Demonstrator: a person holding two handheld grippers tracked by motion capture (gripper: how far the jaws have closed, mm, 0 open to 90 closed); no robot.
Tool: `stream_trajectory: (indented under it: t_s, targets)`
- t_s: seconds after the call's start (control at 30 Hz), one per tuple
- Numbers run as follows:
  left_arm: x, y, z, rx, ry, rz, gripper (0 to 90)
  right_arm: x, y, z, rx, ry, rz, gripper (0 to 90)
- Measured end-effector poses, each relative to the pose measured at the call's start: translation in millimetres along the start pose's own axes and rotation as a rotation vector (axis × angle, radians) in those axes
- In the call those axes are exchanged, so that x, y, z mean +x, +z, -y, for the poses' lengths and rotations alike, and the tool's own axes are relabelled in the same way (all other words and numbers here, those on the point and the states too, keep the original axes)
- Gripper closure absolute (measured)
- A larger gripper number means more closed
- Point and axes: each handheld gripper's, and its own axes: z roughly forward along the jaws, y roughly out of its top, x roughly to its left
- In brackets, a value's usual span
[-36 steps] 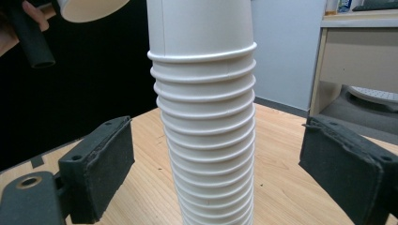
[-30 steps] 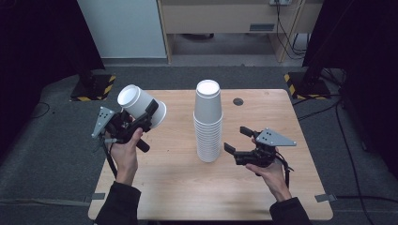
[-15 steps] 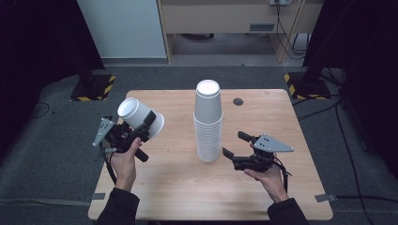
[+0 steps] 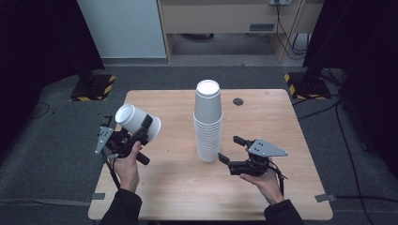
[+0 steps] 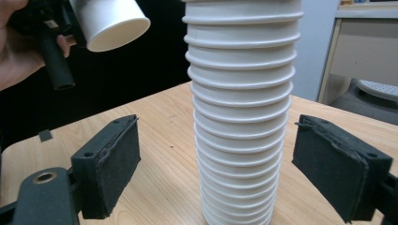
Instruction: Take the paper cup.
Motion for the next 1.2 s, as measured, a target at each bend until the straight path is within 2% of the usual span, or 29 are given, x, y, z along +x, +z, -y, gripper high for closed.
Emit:
stream_trajectory:
  t_s: [0.03, 0.1, 0.43, 0.53, 0.87, 1.07, 1.2]
  targets:
    - [0.7, -0.5, 0.7, -0.006, -0.002, -0.006, 15.4, 1.6, 0.6, 0.7, 0.001, -0.001, -0.005, 16.5]
    - [2.9, -2.1, 3.2, -0.016, -0.037, -0.013, 15.4, 2.5, 1.0, 1.4, 0.0, -0.004, -0.011, 16.7]
    - [8.2, -8.3, 14.8, 0.009, -0.132, -0.014, 15.4, 11.2, 3.5, 4.7, -0.014, -0.015, -0.018, 23.4]
    - [10.5, -9.1, 18.1, 0.013, -0.173, -0.016, 15.4, 14.4, 4.8, 4.0, -0.02, -0.019, -0.025, 25.3]
    - [11.2, -11.0, 26.0, 0.042, -0.204, -0.011, 15.4, 22.7, 12.3, 1.7, -0.036, -0.025, -0.058, 30.9]
    - [11.2, -12.1, 30.6, 0.065, -0.251, 0.001, 15.5, 30.4, 23.2, 2.6, -0.041, -0.024, -0.088, 33.0]
    - [10.4, -14.1, 30.1, 0.08, -0.267, 0.001, 15.5, 36.6, 32.4, 4.6, -0.045, -0.025, -0.105, 33.5]
